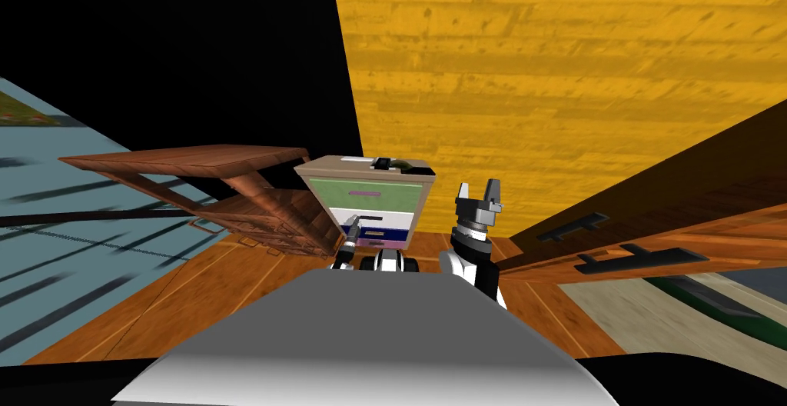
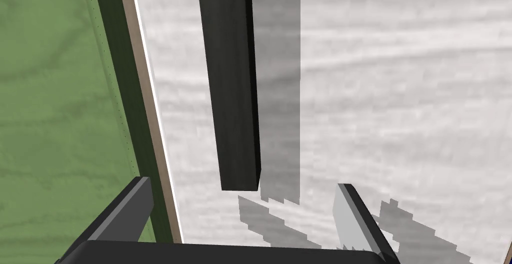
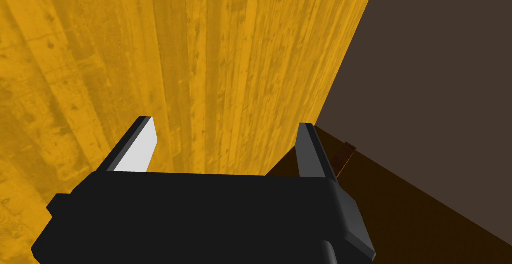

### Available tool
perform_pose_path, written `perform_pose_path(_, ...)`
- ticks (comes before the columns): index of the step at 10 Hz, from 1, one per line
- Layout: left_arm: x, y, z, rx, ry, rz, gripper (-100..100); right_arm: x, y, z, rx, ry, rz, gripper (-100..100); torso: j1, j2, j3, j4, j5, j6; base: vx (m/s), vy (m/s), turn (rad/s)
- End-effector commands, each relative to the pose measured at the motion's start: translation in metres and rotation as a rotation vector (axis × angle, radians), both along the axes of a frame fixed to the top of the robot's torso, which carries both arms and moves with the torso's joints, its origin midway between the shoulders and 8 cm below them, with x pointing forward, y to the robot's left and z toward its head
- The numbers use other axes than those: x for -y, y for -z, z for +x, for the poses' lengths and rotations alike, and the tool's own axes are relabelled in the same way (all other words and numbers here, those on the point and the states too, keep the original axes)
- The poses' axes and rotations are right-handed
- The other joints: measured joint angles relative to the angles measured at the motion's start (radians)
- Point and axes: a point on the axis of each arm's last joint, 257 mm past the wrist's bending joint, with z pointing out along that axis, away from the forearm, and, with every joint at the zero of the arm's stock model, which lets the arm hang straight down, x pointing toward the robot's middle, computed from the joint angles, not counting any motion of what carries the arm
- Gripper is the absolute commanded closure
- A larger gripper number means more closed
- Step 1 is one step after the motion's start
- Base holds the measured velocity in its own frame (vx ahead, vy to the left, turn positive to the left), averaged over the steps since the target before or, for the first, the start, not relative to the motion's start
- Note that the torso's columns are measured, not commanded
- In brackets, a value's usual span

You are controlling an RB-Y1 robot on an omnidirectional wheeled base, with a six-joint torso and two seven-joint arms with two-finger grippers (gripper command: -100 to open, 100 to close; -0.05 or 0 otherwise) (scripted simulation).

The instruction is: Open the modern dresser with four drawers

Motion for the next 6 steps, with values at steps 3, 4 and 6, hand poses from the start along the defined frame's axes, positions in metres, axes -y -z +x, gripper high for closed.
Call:
perform_pose_path(3,0.025,-0.002,0.005,-0.002,-0.01,-0.06,-100,0.0,0.0,0.0,0.0,0.0,0.0,0,0.0,0.0,0.0,0.0,0.0,0.0,-0.003,-0.002,0.0)
perform_pose_path(4,0.029,-0.004,-0.003,0.003,-0.015,-0.058,-100,0.0,0.0,0.0,0.0,0.0,0.0,0,0.0,0.001,0.0,0.0,0.0,0.0,0.04,0.011,-0.057)
perform_pose_path(6,0.031,-0.005,-0.011,0.008,-0.019,-0.055,-100,0.0,0.0,0.0,0.0,0.0,0.0,0,0.002,-0.002,-0.001,-0.001,0.0,0.0,0.085,0.042,-0.049)
